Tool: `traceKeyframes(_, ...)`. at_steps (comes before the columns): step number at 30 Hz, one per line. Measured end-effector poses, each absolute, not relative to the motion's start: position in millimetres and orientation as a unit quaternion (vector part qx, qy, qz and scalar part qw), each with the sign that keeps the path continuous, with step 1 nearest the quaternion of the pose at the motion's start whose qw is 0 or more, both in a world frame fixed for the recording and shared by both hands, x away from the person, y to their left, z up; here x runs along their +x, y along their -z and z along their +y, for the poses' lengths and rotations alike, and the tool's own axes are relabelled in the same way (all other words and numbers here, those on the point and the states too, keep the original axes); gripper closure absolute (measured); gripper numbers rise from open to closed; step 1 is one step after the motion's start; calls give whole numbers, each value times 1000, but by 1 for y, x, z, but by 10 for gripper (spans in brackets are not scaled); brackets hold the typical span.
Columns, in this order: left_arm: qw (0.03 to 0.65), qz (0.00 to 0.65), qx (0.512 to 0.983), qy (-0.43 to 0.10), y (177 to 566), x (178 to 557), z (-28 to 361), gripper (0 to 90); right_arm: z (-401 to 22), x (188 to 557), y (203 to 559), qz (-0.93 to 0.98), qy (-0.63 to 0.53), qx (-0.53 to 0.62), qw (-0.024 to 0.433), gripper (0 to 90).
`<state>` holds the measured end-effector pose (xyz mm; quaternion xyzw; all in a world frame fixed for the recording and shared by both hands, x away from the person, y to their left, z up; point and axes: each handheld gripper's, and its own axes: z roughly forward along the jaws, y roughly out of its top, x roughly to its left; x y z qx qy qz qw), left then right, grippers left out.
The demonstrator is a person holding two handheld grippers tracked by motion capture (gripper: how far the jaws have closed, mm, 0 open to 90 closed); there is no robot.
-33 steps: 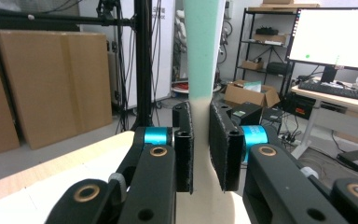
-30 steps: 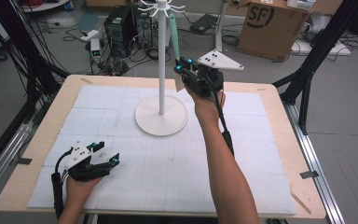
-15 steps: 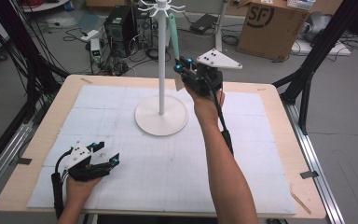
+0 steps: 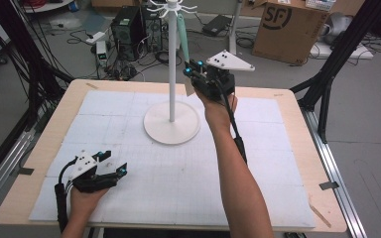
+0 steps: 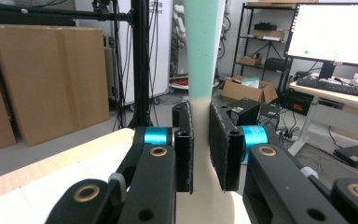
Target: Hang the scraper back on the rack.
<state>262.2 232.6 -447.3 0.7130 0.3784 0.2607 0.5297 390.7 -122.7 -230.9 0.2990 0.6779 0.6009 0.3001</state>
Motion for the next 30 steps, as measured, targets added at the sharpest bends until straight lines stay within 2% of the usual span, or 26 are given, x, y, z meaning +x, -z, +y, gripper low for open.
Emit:
traceKeyframes(12,530,378,714,-260,447,262,233,248,-121,391,231,683,-596,301,297,792)
traceKeyframes(13,529,377,714,-260,447,262,233,248,-121,390,231,683,-595,303,297,777)
traceKeyframes(14,529,377,714,-260,447,262,233,248,-121,390,231,677,-600,305,298,720)
traceKeyframes(17,530,379,713,-260,447,262,232,248,-124,390,231,671,-606,309,295,693)
traceKeyframes(19,530,378,713,-260,447,262,232,248,-125,390,230,670,-606,311,294,642)
traceKeyframes(22,529,379,714,-260,447,262,233,248,-128,389,231,663,-611,315,297,519)
traceKeyframes(30,528,380,713,-260,447,262,232,248,-136,387,237,666,-612,310,294,381)
